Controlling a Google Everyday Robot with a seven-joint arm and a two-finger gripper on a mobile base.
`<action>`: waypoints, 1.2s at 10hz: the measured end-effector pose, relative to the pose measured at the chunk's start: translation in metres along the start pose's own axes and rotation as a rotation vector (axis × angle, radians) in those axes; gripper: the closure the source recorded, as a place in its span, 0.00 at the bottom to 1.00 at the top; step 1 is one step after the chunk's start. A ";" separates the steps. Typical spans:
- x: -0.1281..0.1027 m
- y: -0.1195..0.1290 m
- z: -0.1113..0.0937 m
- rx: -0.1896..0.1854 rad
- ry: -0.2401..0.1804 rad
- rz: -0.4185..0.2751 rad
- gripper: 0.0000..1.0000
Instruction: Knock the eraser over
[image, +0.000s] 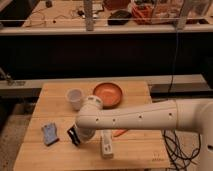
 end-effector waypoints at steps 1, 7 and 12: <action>-0.002 -0.003 0.001 0.003 -0.004 -0.009 0.97; -0.018 -0.019 0.009 0.025 -0.025 -0.060 0.97; -0.015 -0.030 0.013 0.044 -0.037 -0.070 0.97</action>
